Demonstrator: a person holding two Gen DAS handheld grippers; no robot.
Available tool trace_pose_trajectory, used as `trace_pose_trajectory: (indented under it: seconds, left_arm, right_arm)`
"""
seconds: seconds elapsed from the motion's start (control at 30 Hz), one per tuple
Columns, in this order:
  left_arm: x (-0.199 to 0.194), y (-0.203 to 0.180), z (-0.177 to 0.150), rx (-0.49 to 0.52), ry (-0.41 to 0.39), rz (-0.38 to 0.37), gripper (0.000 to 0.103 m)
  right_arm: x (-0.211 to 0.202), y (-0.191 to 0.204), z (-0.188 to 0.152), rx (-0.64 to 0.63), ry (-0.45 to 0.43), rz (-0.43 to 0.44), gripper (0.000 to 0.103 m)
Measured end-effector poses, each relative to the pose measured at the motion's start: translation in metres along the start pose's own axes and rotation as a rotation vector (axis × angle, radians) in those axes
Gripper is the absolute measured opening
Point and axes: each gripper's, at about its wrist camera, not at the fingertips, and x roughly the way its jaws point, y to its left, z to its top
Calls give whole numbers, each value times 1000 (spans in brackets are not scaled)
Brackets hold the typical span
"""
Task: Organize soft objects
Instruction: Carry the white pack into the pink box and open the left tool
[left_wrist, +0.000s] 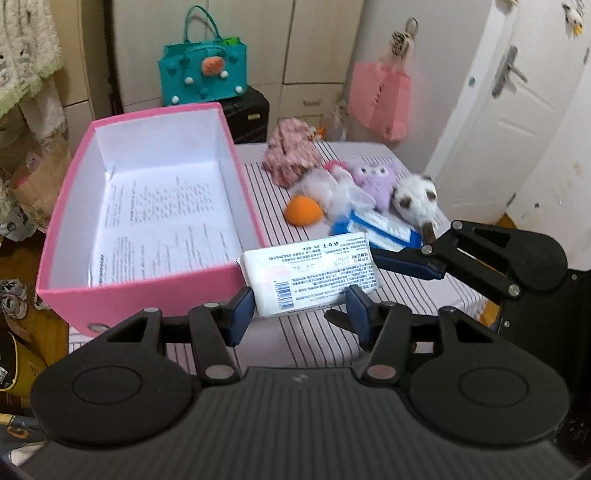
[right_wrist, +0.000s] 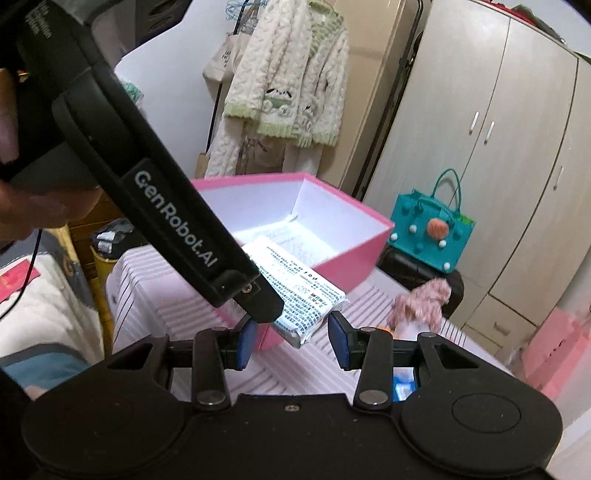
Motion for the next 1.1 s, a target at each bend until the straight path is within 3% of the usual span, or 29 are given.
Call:
trace_pose_trajectory:
  seconds: [0.23, 0.4, 0.57, 0.73, 1.0, 1.1]
  left_arm:
    - [-3, 27, 31, -14, -33, 16, 53]
    - [0, 53, 57, -35, -76, 48, 53]
    - [24, 90, 78, -109, -87, 69, 52]
    - [52, 118, 92, -149, -106, 63, 52]
    - [116, 173, 115, -279, 15, -39, 52]
    - [133, 179, 115, -296, 50, -32, 52]
  right_arm:
    - [29, -16, 37, -37, -24, -3, 47]
    - [64, -34, 63, -32, -29, 40, 47]
    - [113, -52, 81, -2, 10, 104, 47]
    - [150, -58, 91, -34, 52, 85, 46]
    - [213, -69, 97, -66, 216, 102, 46]
    - [227, -66, 97, -84, 262, 106, 46]
